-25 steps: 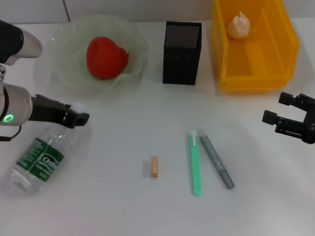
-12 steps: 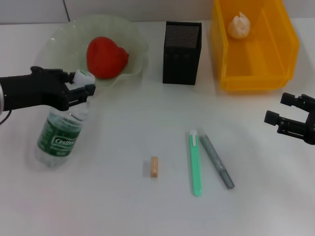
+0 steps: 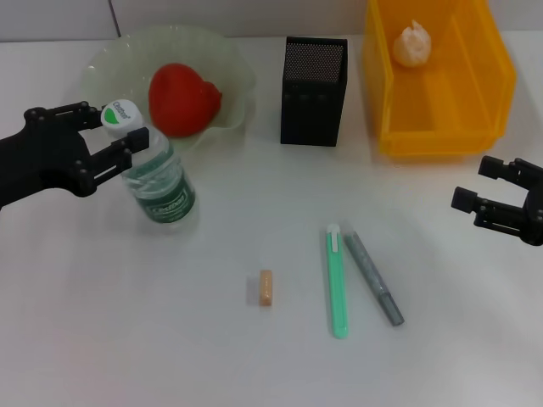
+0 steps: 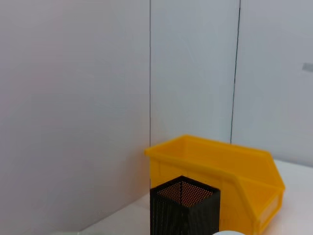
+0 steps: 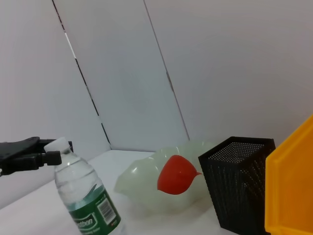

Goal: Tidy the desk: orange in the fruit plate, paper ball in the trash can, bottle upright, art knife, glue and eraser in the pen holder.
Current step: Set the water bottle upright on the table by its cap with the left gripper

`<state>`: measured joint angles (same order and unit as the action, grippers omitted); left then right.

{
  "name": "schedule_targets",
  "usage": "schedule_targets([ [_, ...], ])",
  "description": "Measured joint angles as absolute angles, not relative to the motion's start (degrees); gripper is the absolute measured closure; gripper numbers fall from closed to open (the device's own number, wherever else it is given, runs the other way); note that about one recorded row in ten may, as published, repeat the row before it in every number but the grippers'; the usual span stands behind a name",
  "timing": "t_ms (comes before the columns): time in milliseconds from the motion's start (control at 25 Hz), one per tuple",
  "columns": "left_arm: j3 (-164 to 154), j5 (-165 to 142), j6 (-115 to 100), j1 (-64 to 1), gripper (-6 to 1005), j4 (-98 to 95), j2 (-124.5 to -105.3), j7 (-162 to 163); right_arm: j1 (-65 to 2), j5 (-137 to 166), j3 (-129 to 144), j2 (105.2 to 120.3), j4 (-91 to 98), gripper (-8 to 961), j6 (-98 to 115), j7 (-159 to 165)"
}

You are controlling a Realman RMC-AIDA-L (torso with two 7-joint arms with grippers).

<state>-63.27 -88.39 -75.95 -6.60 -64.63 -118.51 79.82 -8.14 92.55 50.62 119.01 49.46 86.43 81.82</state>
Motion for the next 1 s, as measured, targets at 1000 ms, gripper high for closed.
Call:
schedule_targets([
  [1000,-61.73,-87.79,-75.24,-9.10,506,-62.84,-118.49,79.71,-8.39,92.61,50.63,118.18,49.73,110,87.08,84.81],
])
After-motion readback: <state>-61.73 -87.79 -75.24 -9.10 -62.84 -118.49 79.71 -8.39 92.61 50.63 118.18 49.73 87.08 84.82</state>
